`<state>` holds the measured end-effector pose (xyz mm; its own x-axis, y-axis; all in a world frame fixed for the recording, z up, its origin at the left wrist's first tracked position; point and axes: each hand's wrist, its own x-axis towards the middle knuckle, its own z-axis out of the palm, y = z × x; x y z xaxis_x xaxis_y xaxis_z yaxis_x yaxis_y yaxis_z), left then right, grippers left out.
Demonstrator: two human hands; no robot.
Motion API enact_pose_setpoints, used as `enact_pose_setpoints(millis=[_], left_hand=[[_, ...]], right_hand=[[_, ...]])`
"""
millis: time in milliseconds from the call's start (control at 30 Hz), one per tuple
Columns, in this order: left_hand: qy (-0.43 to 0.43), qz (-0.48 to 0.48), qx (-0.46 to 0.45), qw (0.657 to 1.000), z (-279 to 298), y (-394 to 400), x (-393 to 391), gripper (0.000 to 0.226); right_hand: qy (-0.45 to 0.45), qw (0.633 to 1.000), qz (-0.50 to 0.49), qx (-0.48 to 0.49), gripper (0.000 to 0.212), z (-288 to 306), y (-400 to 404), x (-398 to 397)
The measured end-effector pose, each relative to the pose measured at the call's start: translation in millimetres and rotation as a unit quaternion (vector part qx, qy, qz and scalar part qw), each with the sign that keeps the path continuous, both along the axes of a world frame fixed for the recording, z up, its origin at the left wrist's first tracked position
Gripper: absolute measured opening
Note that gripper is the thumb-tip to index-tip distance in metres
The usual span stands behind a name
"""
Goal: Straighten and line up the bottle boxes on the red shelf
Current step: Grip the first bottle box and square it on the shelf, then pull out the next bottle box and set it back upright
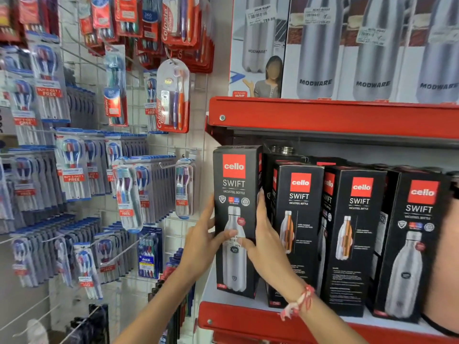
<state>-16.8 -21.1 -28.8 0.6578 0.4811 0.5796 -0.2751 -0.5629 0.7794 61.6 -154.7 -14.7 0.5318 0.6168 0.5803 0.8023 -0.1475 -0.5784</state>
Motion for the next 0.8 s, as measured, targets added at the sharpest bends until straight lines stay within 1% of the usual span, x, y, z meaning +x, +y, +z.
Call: enact_pose_setpoints(millis=[133, 267, 300, 333, 367, 433, 467, 500, 533, 600, 633, 667, 733, 800], left_hand=[[0.022, 0.054, 0.031, 0.998, -7, 3, 7, 0.093], [0.028, 0.068, 0.044, 0.996, -10, -1, 7, 0.092], [0.027, 0.074, 0.044, 0.996, -11, -1, 7, 0.091], [0.025, 0.076, 0.041, 0.996, -11, -3, 7, 0.091], [0.022, 0.077, 0.033, 0.996, -11, -4, 6, 0.09], [0.023, 0.078, 0.002, 0.997, -11, -10, 3, 0.087], [0.025, 0.084, -0.014, 0.996, -11, -12, 1, 0.085], [0.026, 0.093, -0.024, 0.995, -11, -13, 0, 0.083], [0.025, 0.106, -0.02, 0.994, -11, -14, -1, 0.081], [0.014, 0.139, 0.014, 0.99, -11, -19, -3, 0.077], [0.004, 0.157, 0.037, 0.987, -10, -24, -4, 0.073], [-0.01, 0.175, 0.065, 0.982, -9, -29, -6, 0.069], [-0.044, 0.201, 0.114, 0.972, -6, -40, -8, 0.06], [-0.071, 0.208, 0.135, 0.966, -2, -49, -10, 0.056]], right_hand=[[0.02, 0.999, -0.011, 0.025, 0.111, -13, 10, 6], [0.013, 0.999, -0.025, 0.024, 0.108, -17, 16, 4], [0.001, 0.999, -0.036, 0.018, 0.103, -17, 15, 2], [-0.025, 0.998, -0.058, 0.022, 0.094, -16, 12, 1], [-0.066, 0.992, -0.093, 0.045, 0.082, -15, 9, 0], [-0.151, 0.966, -0.163, 0.129, 0.058, -13, -2, -2], [-0.181, 0.949, -0.197, 0.166, 0.053, -13, -6, -2], [-0.194, 0.933, -0.239, 0.184, 0.054, -14, -10, -1], [-0.185, 0.921, -0.289, 0.181, 0.064, -17, -12, 2], [-0.109, 0.916, -0.363, 0.129, 0.094, -22, -11, 8], [-0.06, 0.921, -0.371, 0.1, 0.108, -24, -10, 10], [-0.02, 0.928, -0.364, 0.077, 0.118, -26, -8, 11], [0.013, 0.942, -0.33, 0.061, 0.123, -27, -8, 12], [0.006, 0.948, -0.309, 0.074, 0.124, -24, -14, 13]])
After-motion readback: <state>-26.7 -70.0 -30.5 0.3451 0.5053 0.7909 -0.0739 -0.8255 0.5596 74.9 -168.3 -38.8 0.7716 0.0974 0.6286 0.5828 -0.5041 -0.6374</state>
